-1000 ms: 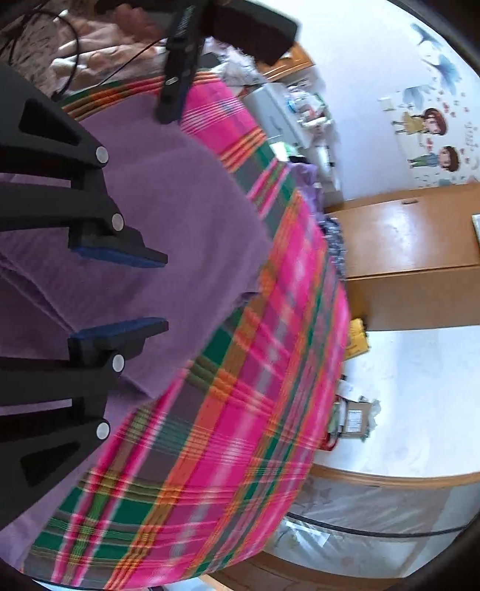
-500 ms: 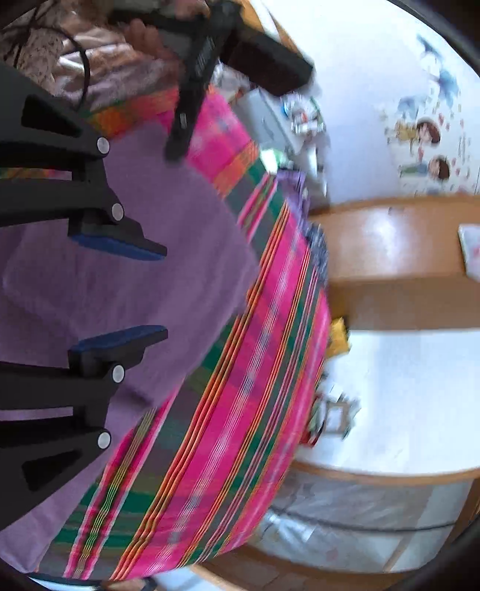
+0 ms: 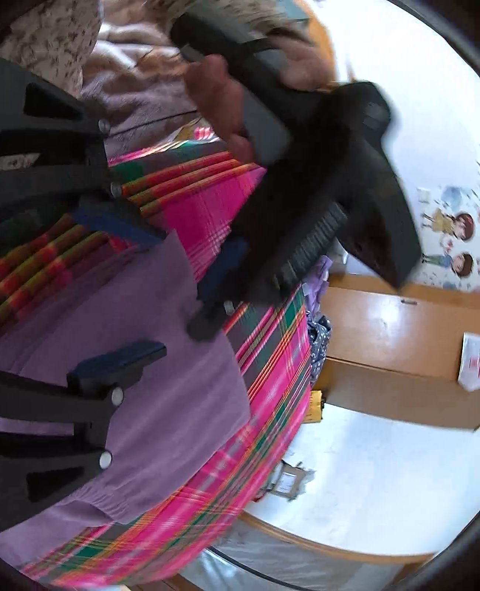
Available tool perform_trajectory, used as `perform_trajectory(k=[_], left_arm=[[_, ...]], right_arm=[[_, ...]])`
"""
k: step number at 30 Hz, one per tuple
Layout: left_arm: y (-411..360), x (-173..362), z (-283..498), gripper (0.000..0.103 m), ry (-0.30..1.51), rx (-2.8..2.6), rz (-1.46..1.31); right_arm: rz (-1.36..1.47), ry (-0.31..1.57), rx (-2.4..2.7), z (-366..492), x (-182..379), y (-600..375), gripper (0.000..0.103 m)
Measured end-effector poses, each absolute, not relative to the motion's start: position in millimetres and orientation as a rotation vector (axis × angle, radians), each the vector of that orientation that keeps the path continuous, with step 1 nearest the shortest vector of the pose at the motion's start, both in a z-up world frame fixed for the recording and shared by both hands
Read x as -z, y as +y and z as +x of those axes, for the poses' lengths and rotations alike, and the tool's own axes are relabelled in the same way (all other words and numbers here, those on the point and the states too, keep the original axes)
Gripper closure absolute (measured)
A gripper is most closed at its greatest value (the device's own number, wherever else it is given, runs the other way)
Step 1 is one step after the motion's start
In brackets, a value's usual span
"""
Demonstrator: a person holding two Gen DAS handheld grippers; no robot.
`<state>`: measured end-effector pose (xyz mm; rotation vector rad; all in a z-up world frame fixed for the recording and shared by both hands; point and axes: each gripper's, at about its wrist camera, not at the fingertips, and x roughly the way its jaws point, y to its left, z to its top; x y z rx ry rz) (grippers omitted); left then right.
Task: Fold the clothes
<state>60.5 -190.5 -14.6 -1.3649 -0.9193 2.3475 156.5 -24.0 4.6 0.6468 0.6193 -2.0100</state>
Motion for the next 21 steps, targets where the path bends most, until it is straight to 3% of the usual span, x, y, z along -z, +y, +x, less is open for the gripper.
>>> perform_trajectory(k=[11,16,20,21], left_arm=[[-200.1,12.1,49.8,0.061,-0.926,-2.369,-1.342],[-199.3,10.7,36.8,0.059,-0.906,-2.371,-1.348],[-195.6,9.5,27.0,0.059,-0.873,-2.358,-1.358],[-193.6,8.9,24.9,0.059,-0.857,-2.354,-1.361]], right_arm=[[0.544,0.864,2.129,183.0,17.8,-59.1,0.039],[0.593,0.79,2.171,176.4,18.3,-63.5,0.04],[0.609,0.736,2.199,172.0,15.9,-61.7,0.057],[0.608,0.718,2.209,171.5,14.7,-60.4,0.065]])
